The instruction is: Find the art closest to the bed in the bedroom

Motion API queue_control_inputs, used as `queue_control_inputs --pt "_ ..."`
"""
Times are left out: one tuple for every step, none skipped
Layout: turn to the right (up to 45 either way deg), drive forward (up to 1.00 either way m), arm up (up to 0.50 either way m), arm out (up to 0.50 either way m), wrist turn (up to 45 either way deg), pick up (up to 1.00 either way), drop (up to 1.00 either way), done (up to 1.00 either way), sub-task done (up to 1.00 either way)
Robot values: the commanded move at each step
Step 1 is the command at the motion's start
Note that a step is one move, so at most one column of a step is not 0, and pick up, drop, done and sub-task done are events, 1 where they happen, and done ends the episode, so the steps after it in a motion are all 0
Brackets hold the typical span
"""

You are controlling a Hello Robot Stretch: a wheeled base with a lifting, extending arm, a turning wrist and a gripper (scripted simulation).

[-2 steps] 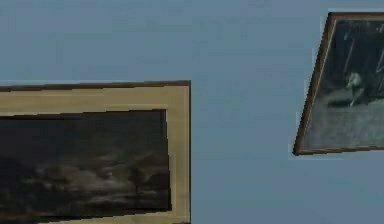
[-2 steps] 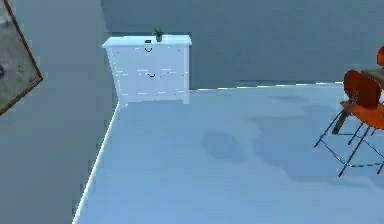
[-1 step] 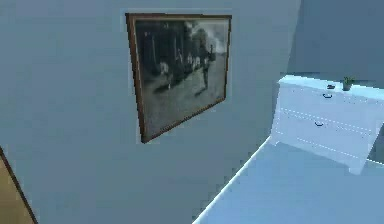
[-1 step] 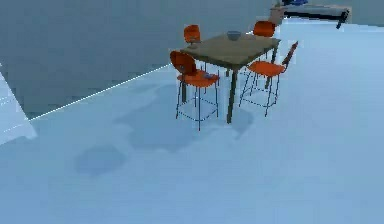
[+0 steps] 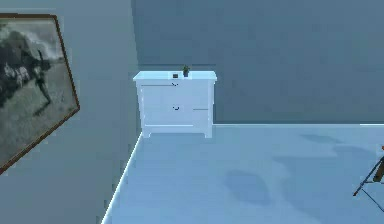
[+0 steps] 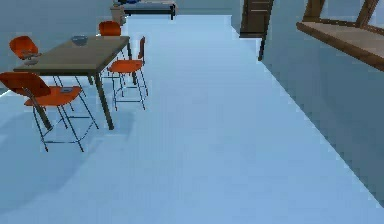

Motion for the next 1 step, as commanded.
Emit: queue_control_inputs --pt "0.0 0.15 0.00 0.00 0.0 0.00 0.00 0.00 0.00"
